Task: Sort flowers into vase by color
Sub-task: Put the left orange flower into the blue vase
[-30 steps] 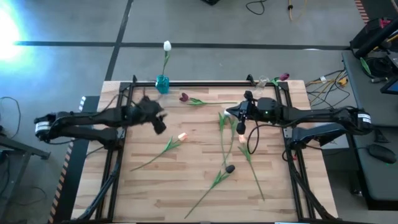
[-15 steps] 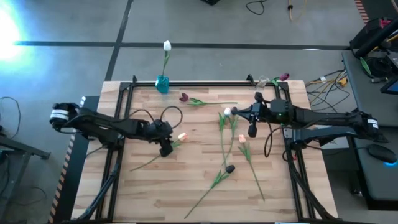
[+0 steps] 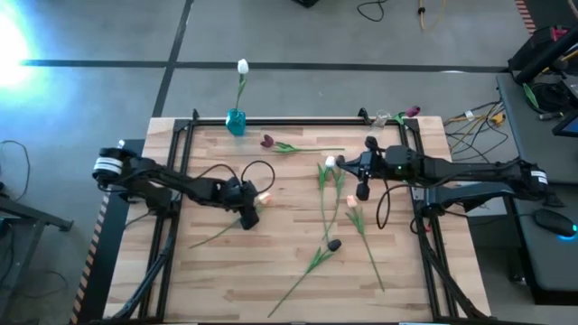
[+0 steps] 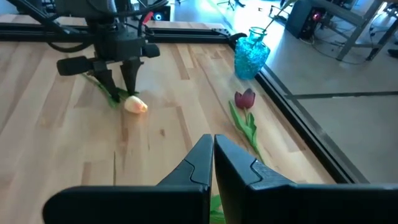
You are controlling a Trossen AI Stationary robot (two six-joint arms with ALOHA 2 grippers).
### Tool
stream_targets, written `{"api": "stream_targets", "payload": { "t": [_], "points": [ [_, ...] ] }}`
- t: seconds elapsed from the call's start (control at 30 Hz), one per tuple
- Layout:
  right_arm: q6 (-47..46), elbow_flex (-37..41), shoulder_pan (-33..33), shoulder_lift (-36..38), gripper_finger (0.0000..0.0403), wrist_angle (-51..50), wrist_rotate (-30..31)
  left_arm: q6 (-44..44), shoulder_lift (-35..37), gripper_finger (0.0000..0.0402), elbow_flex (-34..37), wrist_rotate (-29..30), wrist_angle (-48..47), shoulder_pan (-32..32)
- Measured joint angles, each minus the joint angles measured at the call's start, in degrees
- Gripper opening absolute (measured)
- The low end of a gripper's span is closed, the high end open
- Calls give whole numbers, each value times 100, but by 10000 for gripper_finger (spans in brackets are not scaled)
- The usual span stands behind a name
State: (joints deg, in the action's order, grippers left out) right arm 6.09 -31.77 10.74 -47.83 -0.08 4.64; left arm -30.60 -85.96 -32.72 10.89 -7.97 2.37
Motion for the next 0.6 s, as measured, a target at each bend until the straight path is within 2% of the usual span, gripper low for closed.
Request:
{"api": "stream_targets", "payload": {
  "t": [0.13,0.3,0.33,0.43,0.6],
  "points": [
    [12,0,0,-26,9,59,0,73,-251,104,-212,105,-189,1],
    [61,0,0,-28,9,81,-2,270,-121,17,-507,272,-525,22],
    [66,2,0,-28,9,81,-4,328,-18,10,-576,319,-528,22],
    [96,31,0,-28,9,80,-4,526,380,7,-736,564,-600,-25],
    [144,45,0,-28,9,100,-7,828,1317,2,-841,1556,-573,-337]
  ]
}}
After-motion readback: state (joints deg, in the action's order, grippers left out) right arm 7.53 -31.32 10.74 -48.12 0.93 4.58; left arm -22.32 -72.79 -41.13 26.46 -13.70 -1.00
